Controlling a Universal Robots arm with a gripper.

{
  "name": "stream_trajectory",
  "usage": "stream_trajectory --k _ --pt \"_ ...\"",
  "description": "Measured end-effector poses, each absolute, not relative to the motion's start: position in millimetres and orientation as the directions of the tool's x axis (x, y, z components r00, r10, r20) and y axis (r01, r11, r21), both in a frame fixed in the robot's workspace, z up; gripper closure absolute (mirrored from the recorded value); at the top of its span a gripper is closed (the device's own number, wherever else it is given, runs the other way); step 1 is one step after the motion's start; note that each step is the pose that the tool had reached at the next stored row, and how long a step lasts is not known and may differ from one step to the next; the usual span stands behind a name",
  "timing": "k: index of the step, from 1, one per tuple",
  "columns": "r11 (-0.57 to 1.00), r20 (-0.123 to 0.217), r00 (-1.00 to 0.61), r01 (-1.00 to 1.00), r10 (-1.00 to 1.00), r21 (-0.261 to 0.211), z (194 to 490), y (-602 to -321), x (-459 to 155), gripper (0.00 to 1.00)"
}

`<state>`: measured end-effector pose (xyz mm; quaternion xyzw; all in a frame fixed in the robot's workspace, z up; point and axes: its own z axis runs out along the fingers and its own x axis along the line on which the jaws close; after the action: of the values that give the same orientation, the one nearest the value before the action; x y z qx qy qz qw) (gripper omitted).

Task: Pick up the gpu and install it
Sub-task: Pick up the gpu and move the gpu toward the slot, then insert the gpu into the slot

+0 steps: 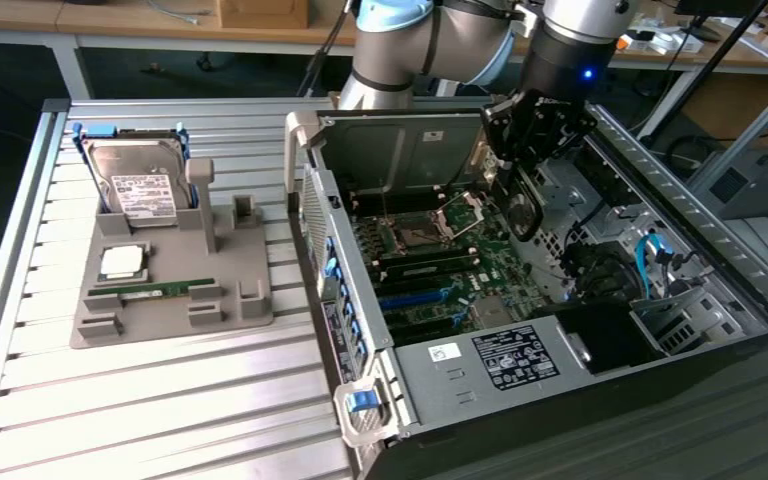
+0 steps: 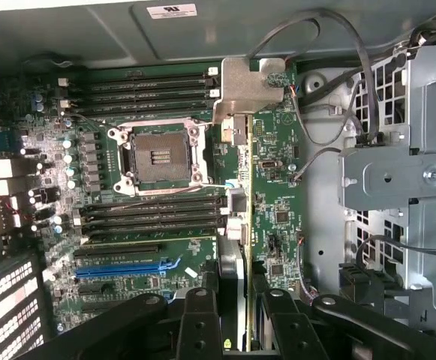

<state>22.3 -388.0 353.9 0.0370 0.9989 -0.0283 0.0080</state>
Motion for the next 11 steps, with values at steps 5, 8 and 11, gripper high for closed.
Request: stream_trajectory --k 5,8,11 --pt "0.996 -0.018 -0.998 0.066 0.065 -0.056 353.9 -387.9 22.3 0.73" --pt "0.998 -0.018 -0.999 -0.034 -0.035 -0.056 353.8 -388.0 22.3 0.73" --pt "0.991 -0.018 -0.992 -0.125 -0.126 -0.056 353.6 -387.9 22.3 0.73"
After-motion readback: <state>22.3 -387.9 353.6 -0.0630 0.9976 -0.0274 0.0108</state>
